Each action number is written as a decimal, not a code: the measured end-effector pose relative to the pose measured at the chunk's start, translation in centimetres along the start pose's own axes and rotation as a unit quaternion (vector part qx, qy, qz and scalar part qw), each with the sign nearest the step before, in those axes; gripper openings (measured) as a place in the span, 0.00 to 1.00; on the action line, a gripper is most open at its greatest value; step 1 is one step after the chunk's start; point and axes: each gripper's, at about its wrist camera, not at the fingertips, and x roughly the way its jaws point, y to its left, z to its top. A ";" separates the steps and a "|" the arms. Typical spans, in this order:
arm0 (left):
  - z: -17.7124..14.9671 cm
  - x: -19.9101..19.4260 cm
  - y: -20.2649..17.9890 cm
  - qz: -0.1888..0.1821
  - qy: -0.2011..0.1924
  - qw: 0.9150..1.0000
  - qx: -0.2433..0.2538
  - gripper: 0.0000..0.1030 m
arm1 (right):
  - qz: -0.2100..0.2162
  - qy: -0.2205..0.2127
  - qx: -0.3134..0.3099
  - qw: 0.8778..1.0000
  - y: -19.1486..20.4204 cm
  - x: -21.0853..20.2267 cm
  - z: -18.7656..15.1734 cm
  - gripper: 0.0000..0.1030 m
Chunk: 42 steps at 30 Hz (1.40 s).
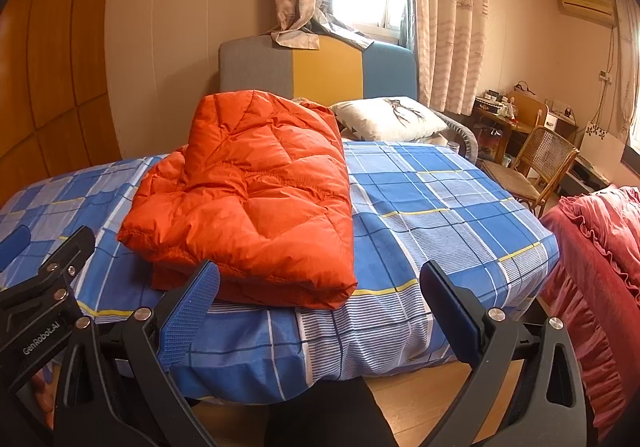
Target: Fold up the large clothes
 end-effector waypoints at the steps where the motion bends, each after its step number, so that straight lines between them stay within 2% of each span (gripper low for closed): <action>1: 0.0 0.0 0.0 -0.001 0.000 1.000 0.000 0.98 | 0.000 0.000 0.000 1.000 0.0 0.0 0.0 0.97; 42: 0.0 -0.4 -0.1 -0.020 0.004 1.000 0.003 0.98 | 0.002 0.005 0.009 1.000 -0.2 0.4 0.0 0.97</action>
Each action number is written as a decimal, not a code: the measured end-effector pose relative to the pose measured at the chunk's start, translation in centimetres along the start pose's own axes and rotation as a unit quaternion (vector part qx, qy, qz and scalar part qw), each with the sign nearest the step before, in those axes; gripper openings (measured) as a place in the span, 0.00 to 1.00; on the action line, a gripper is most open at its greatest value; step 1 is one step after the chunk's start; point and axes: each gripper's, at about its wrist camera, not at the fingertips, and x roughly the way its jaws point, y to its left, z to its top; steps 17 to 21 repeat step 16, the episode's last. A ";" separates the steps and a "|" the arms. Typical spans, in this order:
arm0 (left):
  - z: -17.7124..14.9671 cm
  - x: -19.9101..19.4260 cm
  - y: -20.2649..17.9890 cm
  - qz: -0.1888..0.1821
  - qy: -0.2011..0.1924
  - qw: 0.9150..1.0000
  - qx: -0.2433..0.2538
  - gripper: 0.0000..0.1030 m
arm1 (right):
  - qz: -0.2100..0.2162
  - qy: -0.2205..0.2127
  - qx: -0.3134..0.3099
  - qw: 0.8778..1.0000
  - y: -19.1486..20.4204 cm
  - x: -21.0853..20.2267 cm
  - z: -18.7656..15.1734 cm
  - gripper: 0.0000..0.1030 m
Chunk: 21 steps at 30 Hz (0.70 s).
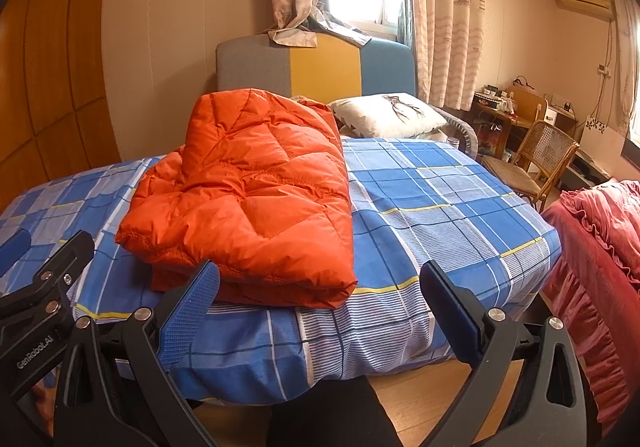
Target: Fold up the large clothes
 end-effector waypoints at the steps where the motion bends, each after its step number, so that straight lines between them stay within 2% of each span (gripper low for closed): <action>1: 0.0 0.0 0.0 -0.001 0.000 1.000 0.002 0.98 | 0.000 0.001 0.000 1.000 0.0 0.0 0.0 0.97; 6: -0.2 -0.1 -0.1 0.003 -0.008 1.000 0.008 0.98 | 0.002 0.009 -0.002 1.000 0.1 0.5 -0.2 0.97; 10: -0.3 0.5 0.2 -0.007 0.009 1.000 -0.006 0.98 | 0.002 0.012 -0.001 1.000 0.1 0.8 -0.3 0.97; 16: -0.7 1.4 0.8 0.002 0.025 0.999 -0.021 0.98 | 0.002 0.021 0.003 1.000 -0.1 1.3 -0.5 0.97; 21: -0.7 1.4 0.8 0.002 0.025 0.999 -0.021 0.98 | 0.002 0.021 0.003 1.000 -0.1 1.3 -0.5 0.97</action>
